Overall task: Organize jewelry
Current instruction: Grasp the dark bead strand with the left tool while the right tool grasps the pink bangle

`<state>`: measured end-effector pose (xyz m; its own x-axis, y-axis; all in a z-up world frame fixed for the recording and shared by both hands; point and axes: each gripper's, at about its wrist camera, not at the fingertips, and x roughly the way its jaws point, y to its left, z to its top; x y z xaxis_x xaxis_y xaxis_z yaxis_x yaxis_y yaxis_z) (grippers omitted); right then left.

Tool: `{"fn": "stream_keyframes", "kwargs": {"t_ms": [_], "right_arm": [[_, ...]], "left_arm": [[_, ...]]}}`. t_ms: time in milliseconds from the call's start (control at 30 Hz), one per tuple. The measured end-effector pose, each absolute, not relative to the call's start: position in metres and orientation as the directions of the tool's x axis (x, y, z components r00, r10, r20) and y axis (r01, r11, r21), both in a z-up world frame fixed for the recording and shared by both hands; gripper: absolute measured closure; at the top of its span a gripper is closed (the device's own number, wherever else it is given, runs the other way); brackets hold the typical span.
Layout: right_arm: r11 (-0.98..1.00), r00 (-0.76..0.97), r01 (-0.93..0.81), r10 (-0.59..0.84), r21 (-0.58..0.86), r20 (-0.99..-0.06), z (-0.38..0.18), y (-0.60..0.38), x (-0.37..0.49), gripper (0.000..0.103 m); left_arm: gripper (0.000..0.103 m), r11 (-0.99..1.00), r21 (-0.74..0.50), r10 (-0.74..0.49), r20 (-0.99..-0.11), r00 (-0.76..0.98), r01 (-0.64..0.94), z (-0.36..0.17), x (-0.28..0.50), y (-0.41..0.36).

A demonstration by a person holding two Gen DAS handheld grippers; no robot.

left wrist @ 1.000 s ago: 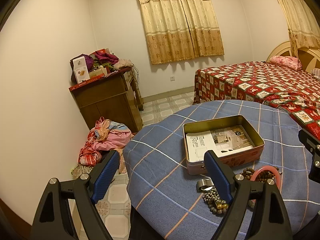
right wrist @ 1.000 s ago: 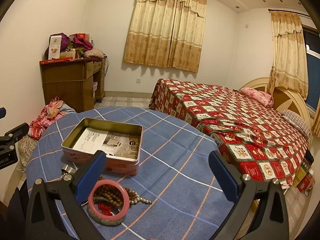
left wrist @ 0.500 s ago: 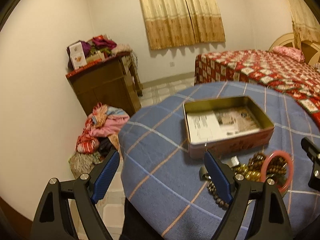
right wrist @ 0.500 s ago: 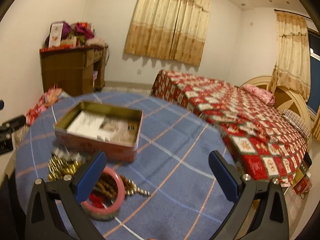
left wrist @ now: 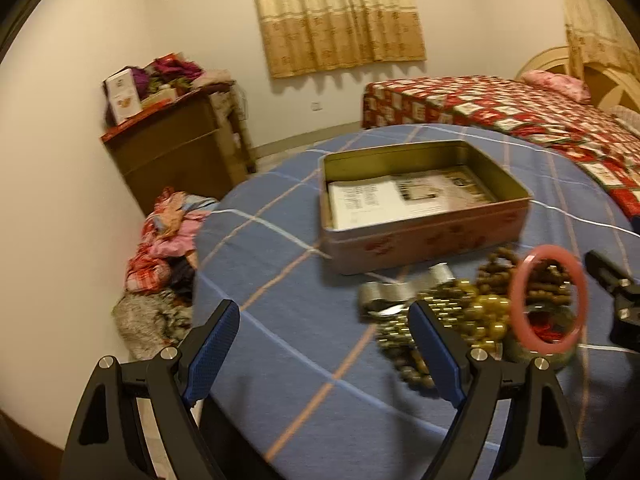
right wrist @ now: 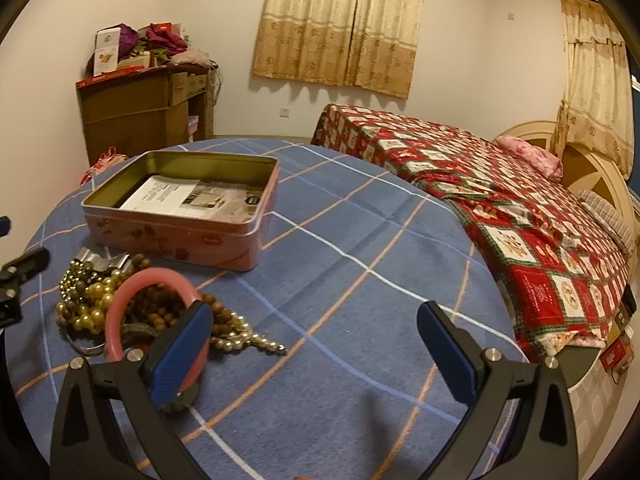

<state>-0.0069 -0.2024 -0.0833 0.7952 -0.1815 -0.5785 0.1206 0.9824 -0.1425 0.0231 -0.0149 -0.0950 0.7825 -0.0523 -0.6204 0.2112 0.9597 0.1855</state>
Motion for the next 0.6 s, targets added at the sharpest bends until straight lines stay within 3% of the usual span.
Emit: {"fn": "stream_keyframes", "kwargs": {"t_ms": [200,233,300,433,467,600], "right_arm": [[0.979,0.807,0.102,-0.186,-0.178,-0.561,-0.080,-0.189,-0.011,0.000],[0.978,0.807,0.099,-0.186,-0.183,-0.560,-0.080,-0.187,-0.011,0.000],[0.977,0.807,0.095,-0.189,-0.193,-0.559,-0.081,-0.185,-0.008,0.000],[0.974,0.806,0.090,-0.193,-0.207,-0.559,-0.083,-0.184,-0.006,0.000],[0.974,0.806,0.090,-0.194,-0.209,-0.559,-0.083,-0.184,-0.006,0.000],[0.974,0.804,0.090,-0.195,-0.209,-0.562,-0.085,-0.185,-0.005,0.000]], "left_arm": [[0.020,0.941,0.185,-0.115,-0.612,0.782,0.284,-0.098,0.019,-0.030],[0.026,0.939,0.176,-0.126,-0.626,0.770,0.297,-0.102,0.022,-0.032],[0.056,0.934,0.147,-0.153,-0.662,0.734,0.327,-0.108,0.029,-0.033],[0.080,0.923,0.086,-0.219,-0.685,0.695,0.376,-0.113,0.032,-0.036],[0.096,0.918,0.071,-0.240,-0.682,0.690,0.390,-0.112,0.031,-0.036],[0.099,0.910,0.027,-0.296,-0.655,0.695,0.413,-0.098,0.025,-0.031]]}}
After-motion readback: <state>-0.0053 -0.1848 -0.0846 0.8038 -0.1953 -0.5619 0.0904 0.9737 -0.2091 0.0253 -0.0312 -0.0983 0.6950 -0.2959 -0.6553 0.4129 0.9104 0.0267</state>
